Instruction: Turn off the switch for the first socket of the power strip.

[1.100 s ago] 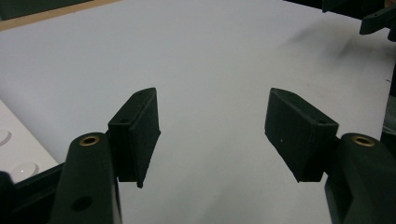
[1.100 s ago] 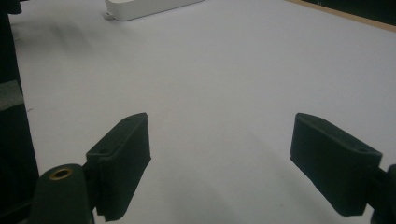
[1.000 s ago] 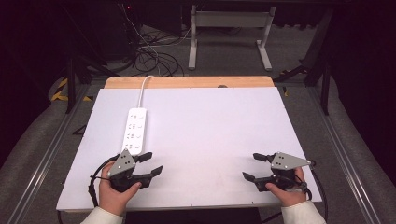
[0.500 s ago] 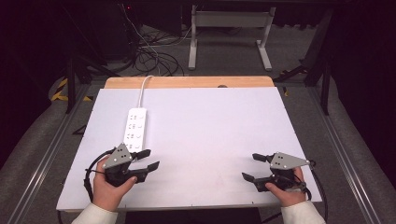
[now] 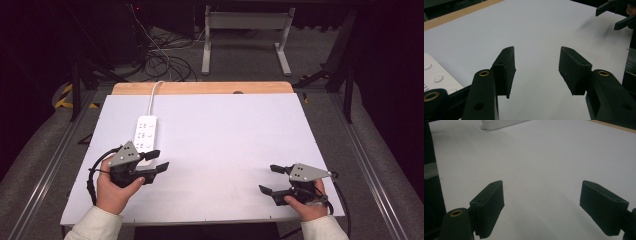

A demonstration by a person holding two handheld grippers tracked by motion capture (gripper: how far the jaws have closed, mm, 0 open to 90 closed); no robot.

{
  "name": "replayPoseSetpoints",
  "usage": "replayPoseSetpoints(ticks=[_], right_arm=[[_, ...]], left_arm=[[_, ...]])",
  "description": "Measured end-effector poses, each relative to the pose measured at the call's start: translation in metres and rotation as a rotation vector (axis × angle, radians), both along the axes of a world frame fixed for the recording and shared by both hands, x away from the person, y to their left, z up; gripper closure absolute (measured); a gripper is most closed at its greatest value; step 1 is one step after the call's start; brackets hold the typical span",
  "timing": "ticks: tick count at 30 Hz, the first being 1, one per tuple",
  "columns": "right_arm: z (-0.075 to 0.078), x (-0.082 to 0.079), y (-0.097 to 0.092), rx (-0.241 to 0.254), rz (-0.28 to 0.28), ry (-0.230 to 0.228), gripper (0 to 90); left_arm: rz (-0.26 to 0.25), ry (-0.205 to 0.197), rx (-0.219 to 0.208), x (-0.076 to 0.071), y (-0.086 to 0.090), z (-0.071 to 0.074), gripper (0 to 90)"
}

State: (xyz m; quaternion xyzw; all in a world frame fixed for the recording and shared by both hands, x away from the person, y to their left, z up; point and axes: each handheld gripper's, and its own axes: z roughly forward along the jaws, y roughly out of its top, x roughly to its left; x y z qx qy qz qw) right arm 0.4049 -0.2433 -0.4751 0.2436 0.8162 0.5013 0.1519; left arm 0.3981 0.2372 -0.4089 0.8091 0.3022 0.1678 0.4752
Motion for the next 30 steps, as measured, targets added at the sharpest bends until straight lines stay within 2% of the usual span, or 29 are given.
replayPoseSetpoints(ticks=[7,8,14,16,21,22,23,24,25,26,27,30], right_arm=[[-0.001,0.001,0.000,0.003,0.002,0.006,20.3],[-0.001,0.001,0.000,0.002,0.003,0.006,20.3],[-0.001,0.000,0.000,0.000,0.000,0.008,20.4],[-0.001,0.000,0.001,0.002,0.002,0.008,20.4],[-0.001,0.000,0.001,0.001,0.004,0.007,20.5],[0.000,0.000,0.001,0.002,-0.001,0.002,20.7],[0.000,0.000,0.001,0.002,-0.001,0.002,20.7],[0.000,0.000,0.001,0.004,-0.002,0.001,20.8],[0.000,0.000,0.001,0.004,-0.002,0.001,20.8],[0.000,0.000,0.001,0.002,-0.001,0.002,20.7],[0.000,0.000,0.001,0.002,-0.001,0.002,20.7],[-0.001,0.000,0.001,0.003,0.003,0.001,20.7]], left_arm=[[-0.012,-0.008,0.018,0.007,-0.002,0.010,48.3],[-0.013,-0.018,0.023,0.008,-0.003,0.012,48.2],[-0.010,-0.001,0.006,0.012,-0.004,0.016,48.6],[-0.009,-0.003,0.013,0.015,-0.003,0.018,49.8],[-0.012,-0.008,0.027,0.025,-0.001,0.024,57.2],[-0.014,-0.008,0.023,0.027,0.000,0.025,66.1],[-0.020,-0.009,0.022,0.029,0.001,0.025,66.1],[-0.019,-0.006,0.016,0.031,0.002,0.026,72.9],[-0.018,0.000,0.010,0.033,0.003,0.026,72.9],[-0.017,-0.003,0.009,0.035,0.004,0.026,80.3],[-0.012,-0.007,0.008,0.037,0.005,0.026,80.3],[-0.003,0.002,-0.007,0.043,0.007,0.026,88.0]])
